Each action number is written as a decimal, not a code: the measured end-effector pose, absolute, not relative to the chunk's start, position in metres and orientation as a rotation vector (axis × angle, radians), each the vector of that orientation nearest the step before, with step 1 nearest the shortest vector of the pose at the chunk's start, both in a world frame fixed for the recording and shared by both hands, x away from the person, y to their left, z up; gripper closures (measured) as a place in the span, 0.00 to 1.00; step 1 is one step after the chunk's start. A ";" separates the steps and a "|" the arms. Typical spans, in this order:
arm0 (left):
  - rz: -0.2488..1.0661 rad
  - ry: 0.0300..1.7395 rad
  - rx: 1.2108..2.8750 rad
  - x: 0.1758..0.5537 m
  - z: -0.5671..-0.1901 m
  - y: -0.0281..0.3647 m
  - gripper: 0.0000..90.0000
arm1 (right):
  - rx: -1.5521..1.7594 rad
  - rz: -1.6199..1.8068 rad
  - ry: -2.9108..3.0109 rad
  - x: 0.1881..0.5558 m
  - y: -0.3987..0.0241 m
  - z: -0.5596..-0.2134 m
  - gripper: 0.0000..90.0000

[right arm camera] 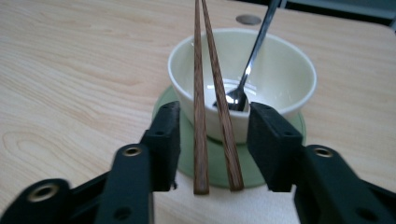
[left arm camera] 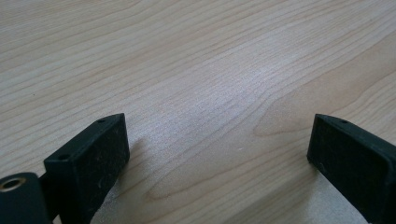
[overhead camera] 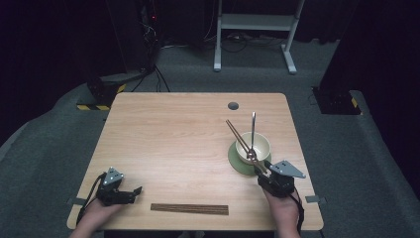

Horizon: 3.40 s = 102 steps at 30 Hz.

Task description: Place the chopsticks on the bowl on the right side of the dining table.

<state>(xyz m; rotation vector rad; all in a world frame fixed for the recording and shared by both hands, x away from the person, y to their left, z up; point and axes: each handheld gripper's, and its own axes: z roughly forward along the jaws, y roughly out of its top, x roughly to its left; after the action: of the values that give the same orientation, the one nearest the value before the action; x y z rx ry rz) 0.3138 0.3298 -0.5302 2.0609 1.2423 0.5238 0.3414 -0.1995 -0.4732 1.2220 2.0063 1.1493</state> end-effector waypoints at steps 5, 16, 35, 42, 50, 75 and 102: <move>0.521 1.239 2.063 0.314 -0.530 0.330 0.06 | 1.224 1.132 2.031 0.341 -0.200 -0.477 0.63; 0.521 1.239 2.063 0.314 -0.530 0.330 0.06 | 1.207 1.113 2.043 0.339 -0.198 -0.479 0.84; 0.524 1.243 2.060 0.313 -0.530 0.330 0.07 | 1.219 1.152 2.063 0.327 -0.202 -0.479 0.84; 0.523 1.250 2.051 0.313 -0.530 0.329 0.07 | 1.233 1.149 2.052 0.327 -0.201 -0.480 0.71; 0.527 1.250 2.050 0.308 -0.530 0.330 0.09 | 1.251 1.113 2.017 0.325 -0.203 -0.479 0.64; 0.582 1.024 2.009 0.371 -0.444 0.238 0.17 | 1.278 1.040 1.990 0.335 -0.209 -0.480 0.63; 0.580 0.977 2.023 0.454 -0.465 0.086 0.28 | 1.299 0.977 2.020 0.347 -0.216 -0.475 0.62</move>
<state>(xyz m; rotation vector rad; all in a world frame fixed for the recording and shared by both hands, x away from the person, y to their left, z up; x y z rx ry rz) 0.4545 0.0864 -0.4652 2.0235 0.9766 0.5801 0.3472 -0.2159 -0.4750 1.2989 2.0198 0.9765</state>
